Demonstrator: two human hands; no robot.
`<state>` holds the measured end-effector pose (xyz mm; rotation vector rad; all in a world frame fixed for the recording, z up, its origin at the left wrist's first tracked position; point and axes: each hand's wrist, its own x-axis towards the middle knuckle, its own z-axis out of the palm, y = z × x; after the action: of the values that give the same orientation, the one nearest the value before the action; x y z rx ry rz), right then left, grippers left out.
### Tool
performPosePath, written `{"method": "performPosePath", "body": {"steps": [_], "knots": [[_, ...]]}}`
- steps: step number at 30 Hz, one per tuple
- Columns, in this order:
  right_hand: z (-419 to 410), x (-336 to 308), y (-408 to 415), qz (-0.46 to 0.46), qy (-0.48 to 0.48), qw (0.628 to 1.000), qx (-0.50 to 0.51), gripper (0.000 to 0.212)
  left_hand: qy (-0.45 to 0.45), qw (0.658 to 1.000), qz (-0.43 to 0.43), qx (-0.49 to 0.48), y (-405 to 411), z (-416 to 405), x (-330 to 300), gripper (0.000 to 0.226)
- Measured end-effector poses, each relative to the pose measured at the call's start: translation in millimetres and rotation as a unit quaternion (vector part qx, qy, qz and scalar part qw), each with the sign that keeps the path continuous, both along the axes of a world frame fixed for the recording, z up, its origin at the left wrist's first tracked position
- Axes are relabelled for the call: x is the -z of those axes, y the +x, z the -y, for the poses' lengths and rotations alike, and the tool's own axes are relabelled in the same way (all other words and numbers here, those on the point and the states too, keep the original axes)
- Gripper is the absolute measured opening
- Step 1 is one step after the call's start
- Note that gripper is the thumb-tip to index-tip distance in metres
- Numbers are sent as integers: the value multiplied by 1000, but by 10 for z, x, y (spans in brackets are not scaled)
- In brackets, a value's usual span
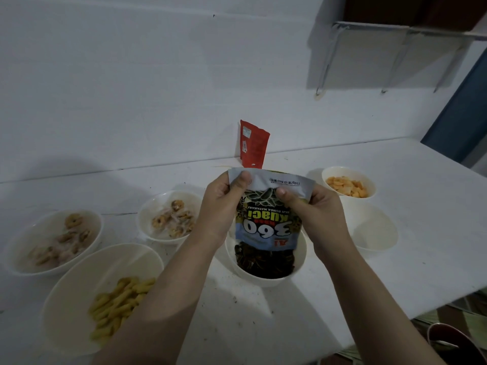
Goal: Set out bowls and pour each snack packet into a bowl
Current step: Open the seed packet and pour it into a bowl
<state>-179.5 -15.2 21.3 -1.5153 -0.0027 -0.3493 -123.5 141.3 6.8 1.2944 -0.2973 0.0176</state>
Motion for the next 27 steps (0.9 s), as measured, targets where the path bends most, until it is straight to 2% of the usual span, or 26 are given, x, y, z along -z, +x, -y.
{"method": "performPosePath", "body": {"steps": [4, 8, 11, 13, 16, 20, 24, 27], "knots": [[17, -22, -25, -28, 16, 999, -22, 18, 11, 1000, 21, -1, -12, -5, 2, 28], [26, -65, -47, 6, 28, 999, 16, 12, 46, 997, 34, 55, -12, -23, 72, 20], [7, -82, -60, 12, 24, 999, 30, 9, 55, 996, 52, 54, -11, -14, 137, 21], [9, -97, -64, 14, 31, 998, 46, 9, 65, 994, 38, 76, 15, -37, 171, 21], [46, -137, -50, 26, 60, 996, 53, 9, 126, 986, 7, 111, 33, -87, 301, 20], [-5, -109, -55, 29, 55, 997, 47, 9, 136, 988, 9, 77, 14, -122, 408, 19], [55, -153, -22, 50, 87, 993, 59, 7, 220, 966, 8, 134, 18, -222, 467, 21], [53, -140, -3, 47, 77, 994, 55, 6, 282, 951, 38, 121, 27, -265, 469, 22]]}}
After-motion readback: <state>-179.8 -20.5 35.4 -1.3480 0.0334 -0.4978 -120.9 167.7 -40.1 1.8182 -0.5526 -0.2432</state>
